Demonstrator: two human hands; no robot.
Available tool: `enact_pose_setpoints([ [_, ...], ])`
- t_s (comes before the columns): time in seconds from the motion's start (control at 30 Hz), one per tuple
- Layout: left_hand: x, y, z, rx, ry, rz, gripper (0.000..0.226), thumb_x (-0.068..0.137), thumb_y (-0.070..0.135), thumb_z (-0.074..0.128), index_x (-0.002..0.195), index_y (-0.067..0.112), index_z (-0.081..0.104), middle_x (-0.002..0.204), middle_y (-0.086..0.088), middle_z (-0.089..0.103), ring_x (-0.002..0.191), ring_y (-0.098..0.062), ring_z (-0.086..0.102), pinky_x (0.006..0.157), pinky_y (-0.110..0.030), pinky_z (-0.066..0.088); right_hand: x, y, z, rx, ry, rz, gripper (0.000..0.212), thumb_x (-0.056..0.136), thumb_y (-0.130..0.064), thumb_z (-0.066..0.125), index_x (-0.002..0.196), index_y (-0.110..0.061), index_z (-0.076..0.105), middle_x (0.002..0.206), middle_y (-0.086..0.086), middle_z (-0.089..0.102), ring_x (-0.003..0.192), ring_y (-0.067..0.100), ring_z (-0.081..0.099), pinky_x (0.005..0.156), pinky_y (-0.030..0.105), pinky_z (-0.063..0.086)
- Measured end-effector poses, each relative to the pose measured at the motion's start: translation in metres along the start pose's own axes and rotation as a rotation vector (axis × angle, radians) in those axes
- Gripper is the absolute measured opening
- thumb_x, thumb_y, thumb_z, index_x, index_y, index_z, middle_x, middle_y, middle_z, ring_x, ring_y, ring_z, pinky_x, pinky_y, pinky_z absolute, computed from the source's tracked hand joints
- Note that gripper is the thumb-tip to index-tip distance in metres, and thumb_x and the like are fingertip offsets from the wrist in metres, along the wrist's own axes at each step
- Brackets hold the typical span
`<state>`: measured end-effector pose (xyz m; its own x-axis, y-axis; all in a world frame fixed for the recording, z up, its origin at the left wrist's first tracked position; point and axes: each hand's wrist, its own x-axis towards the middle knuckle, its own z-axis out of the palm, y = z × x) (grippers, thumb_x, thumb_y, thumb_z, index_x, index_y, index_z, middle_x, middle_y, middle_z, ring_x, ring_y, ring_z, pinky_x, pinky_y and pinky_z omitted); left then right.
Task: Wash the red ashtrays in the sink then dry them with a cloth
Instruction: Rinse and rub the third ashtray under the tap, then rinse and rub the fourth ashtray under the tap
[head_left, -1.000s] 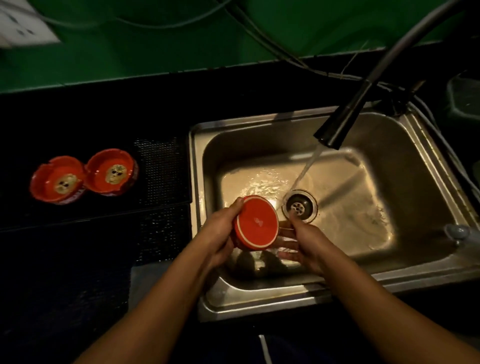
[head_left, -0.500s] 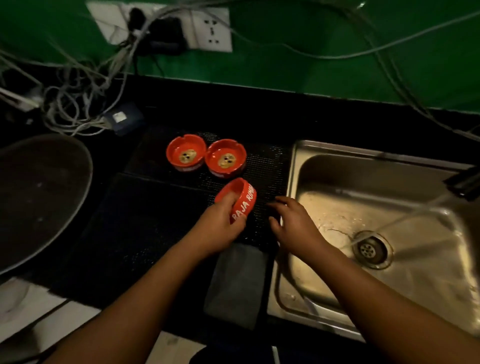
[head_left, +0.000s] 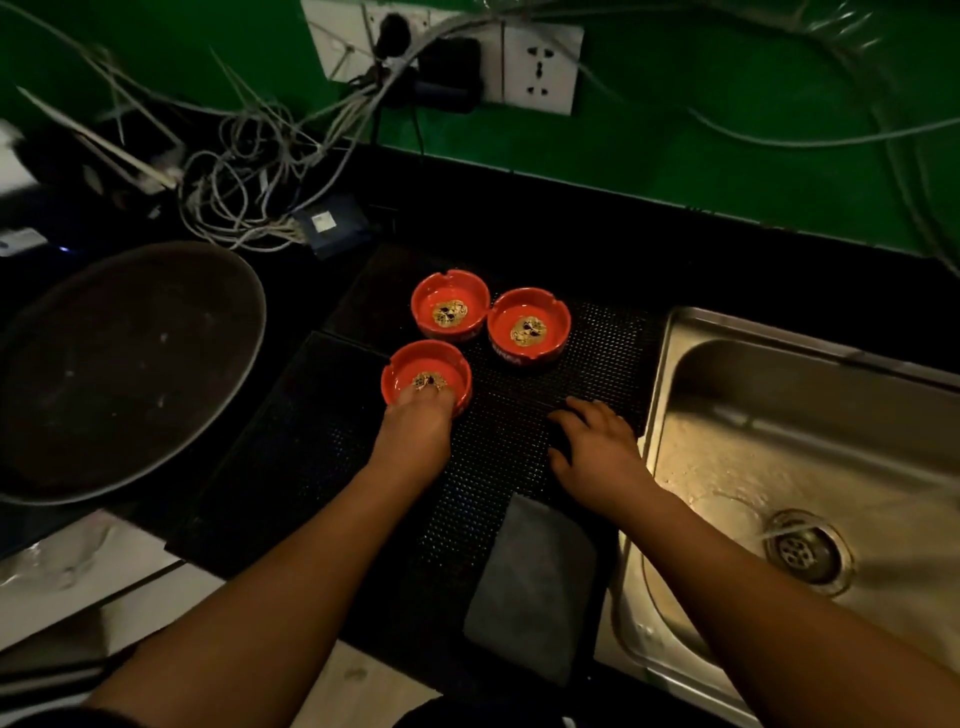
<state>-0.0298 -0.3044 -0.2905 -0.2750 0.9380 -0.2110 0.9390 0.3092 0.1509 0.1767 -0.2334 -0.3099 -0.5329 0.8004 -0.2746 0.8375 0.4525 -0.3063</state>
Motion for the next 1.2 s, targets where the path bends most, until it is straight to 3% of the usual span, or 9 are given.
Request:
enact_pose_setpoints([
  [0.07,0.001,0.009,-0.001,0.012,0.01,-0.021,0.047,0.091,0.018,0.054,0.135,0.012,0.039,0.133,-0.012,0.044,0.119,-0.031,0.04,0.099,-0.042,0.037,-0.001,0.003,-0.003,0.034,-0.007,-0.022,0.054,0.094,-0.036,0.05,0.145,-0.026,0.037,0.157,0.002,0.023,0.145,0.028,0.016,0.117,0.038,0.013],
  [0.17,0.004,0.031,-0.015,-0.01,0.08,0.021,0.061,0.088,0.036,0.059,0.14,0.017,0.033,0.136,-0.012,0.036,0.126,-0.031,0.034,0.105,-0.043,0.033,-0.004,0.008,-0.021,0.194,0.019,-0.015,0.044,0.094,-0.028,0.053,0.137,-0.018,0.05,0.146,0.006,0.042,0.134,0.025,0.039,0.111,0.03,0.028],
  [0.3,0.024,0.08,-0.051,-0.113,0.092,0.187,0.052,0.091,0.039,0.055,0.137,0.019,0.039,0.141,-0.008,0.033,0.13,-0.028,0.031,0.107,-0.042,0.031,-0.008,0.032,-0.07,0.252,0.169,0.028,0.032,0.091,-0.021,0.059,0.122,-0.011,0.063,0.121,0.01,0.06,0.112,0.025,0.057,0.094,0.025,0.039],
  [0.47,0.056,0.17,-0.107,-0.166,0.104,0.419,0.041,0.091,0.04,0.055,0.128,0.025,0.05,0.144,-0.003,0.03,0.134,-0.025,0.027,0.11,-0.04,0.027,-0.019,0.079,-0.165,0.264,0.385,0.111,0.025,0.09,-0.021,0.06,0.113,-0.015,0.068,0.111,0.008,0.066,0.105,0.022,0.06,0.082,0.021,0.037],
  [0.83,0.107,0.343,-0.242,-0.204,0.404,0.747,0.042,0.088,0.036,0.058,0.127,0.022,0.052,0.131,-0.005,0.042,0.123,-0.029,0.038,0.105,-0.041,0.035,-0.057,0.173,-0.359,0.093,0.854,0.197,0.023,0.09,-0.025,0.059,0.109,-0.016,0.068,0.114,0.006,0.062,0.109,0.023,0.056,0.092,0.025,0.037],
  [0.97,0.131,0.389,-0.276,-0.247,0.455,0.717,0.048,0.089,0.034,0.057,0.133,0.02,0.045,0.137,-0.012,0.037,0.124,-0.037,0.037,0.107,-0.043,0.034,-0.059,0.2,-0.394,0.008,0.83,0.236,0.04,0.091,-0.03,0.056,0.129,-0.017,0.057,0.13,0.005,0.052,0.123,0.027,0.046,0.106,0.035,0.037],
  [1.1,0.171,0.422,-0.29,-0.212,0.329,0.507,0.059,0.091,0.049,0.05,0.144,0.038,0.027,0.148,-0.023,0.028,0.135,-0.042,0.029,0.111,-0.051,0.027,-0.052,0.22,-0.404,-0.03,0.686,0.326,0.055,0.091,-0.035,0.054,0.142,-0.017,0.043,0.144,0.005,0.04,0.133,0.027,0.037,0.11,0.045,0.034],
  [1.2,0.194,0.437,-0.292,-0.239,0.247,0.466,0.057,0.085,0.061,0.047,0.135,0.037,0.035,0.141,-0.018,0.043,0.127,-0.041,0.042,0.106,-0.056,0.033,-0.047,0.229,-0.398,-0.051,0.661,0.327,0.056,0.092,-0.034,0.053,0.144,-0.016,0.039,0.145,0.005,0.039,0.134,0.027,0.034,0.11,0.044,0.033],
])
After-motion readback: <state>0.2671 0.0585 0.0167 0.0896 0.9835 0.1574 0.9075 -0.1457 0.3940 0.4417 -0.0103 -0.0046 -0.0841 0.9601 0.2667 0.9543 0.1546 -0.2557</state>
